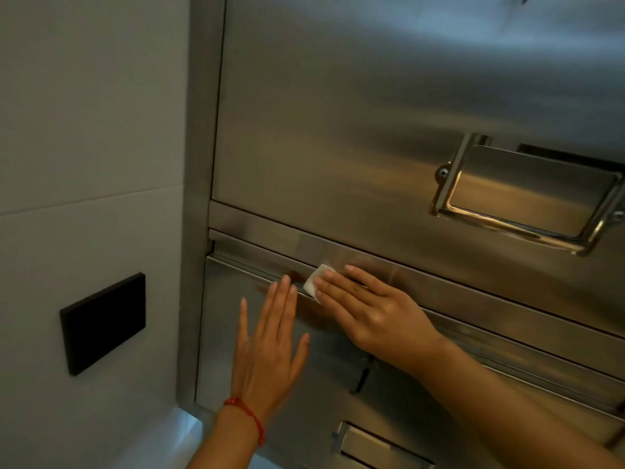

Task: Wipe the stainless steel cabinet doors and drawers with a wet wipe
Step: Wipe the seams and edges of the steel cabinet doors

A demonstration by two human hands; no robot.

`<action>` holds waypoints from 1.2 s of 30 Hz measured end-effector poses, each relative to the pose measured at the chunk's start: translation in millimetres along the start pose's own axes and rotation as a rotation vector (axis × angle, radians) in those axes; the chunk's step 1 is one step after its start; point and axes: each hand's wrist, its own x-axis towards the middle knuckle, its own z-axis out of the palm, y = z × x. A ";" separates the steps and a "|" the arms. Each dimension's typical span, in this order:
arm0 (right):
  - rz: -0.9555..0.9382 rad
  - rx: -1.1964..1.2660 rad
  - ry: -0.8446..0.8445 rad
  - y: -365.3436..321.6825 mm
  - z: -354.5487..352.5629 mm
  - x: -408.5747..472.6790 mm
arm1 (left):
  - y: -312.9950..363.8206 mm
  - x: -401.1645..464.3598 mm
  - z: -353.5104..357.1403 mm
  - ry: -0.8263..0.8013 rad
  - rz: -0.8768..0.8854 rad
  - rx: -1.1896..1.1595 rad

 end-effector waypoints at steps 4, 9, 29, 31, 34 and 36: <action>-0.002 -0.011 -0.014 3.4 -0.5 -18.1 | 7.7 -1.2 1.1 0.002 0.024 0.002; 0.015 -0.023 0.019 4.7 -1.0 -33.8 | 17.5 -2.3 3.4 -0.002 0.046 -0.009; 0.127 0.014 0.051 3.2 -12.1 -89.2 | 35.9 -3.2 1.4 0.011 0.113 0.043; 0.138 0.018 0.051 4.1 -13.4 -95.0 | 38.5 -4.5 2.5 0.008 0.130 0.044; 0.166 0.029 0.071 5.2 -15.5 -103.8 | 42.5 -6.1 5.1 -0.004 0.151 0.043; 0.177 0.031 0.073 5.1 -17.5 -109.3 | 44.7 -7.2 6.0 -0.010 0.165 0.038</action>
